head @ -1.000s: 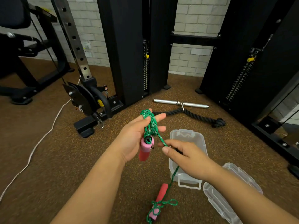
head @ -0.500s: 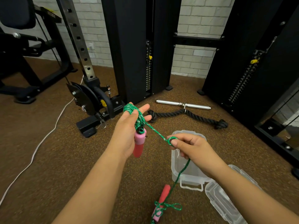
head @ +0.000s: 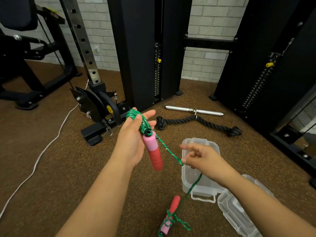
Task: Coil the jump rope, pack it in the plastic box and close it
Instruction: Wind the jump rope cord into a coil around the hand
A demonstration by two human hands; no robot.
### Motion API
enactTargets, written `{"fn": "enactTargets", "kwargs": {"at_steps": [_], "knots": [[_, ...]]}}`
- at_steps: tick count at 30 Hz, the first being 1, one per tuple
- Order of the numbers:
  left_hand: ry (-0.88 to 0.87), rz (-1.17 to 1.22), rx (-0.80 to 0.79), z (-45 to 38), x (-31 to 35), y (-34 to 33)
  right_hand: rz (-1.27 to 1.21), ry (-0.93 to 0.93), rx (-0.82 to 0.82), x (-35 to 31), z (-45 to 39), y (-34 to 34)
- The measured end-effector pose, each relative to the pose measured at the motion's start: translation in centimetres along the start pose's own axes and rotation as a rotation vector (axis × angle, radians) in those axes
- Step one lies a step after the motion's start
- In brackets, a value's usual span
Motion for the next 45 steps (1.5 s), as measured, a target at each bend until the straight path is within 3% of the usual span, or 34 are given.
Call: {"fn": "enactTargets", "kwargs": {"at_steps": [4,8,11,17,21,23,26,29,31,37,40,45], "knots": [[-0.016,0.05,0.034,-0.2,0.4,0.4,0.555,0.019,0.049,1.4,-0.5,0.3],[-0.001,0.089,0.045,-0.1,0.6,0.4,0.552,-0.069,0.232,2.3,-0.6,1.6],[0.067,0.017,-0.02,0.6,-0.3,-0.6,0.605,-0.161,0.121,2.7,-0.6,1.4],[0.162,-0.061,-0.184,1.4,-2.5,-2.7,-0.083,0.115,-0.087,-1.2,-0.8,-1.3],[0.172,-0.077,-0.205,1.5,-2.5,-2.5,-0.105,0.167,-0.08,-1.8,-0.9,-1.4],[0.157,-0.098,-0.196,1.4,-2.2,-2.1,0.058,0.199,0.0,-1.6,-0.9,-1.2],[0.121,-0.133,-0.179,1.3,-1.8,-1.7,0.579,0.413,0.111,-1.6,-0.5,-1.2],[0.09,-0.375,-0.172,1.1,-2.0,-1.3,0.848,0.581,0.135,-2.3,0.3,-1.7],[0.113,-0.524,-0.179,1.2,-2.2,-1.3,0.827,0.616,0.146,-3.1,0.7,-1.5],[0.263,-0.772,-0.19,1.5,-2.8,-0.5,0.352,0.519,0.151,-5.0,1.3,0.1],[0.314,-0.701,-0.409,1.8,-3.1,-0.7,0.166,0.44,0.108,-5.4,1.4,0.5],[0.38,-0.781,-0.614,2.7,-2.9,-1.4,0.208,0.423,0.199,-5.2,0.9,1.8]]}}
Point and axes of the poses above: each hand's wrist, its own z-axis away from the middle knuckle, its own y-axis out of the back of the hand, x = y × z, the point moved 2 cm from there along -z, towards the middle knuckle, and after that the axes turned 4 degrees about z, right-handed, at the moved point
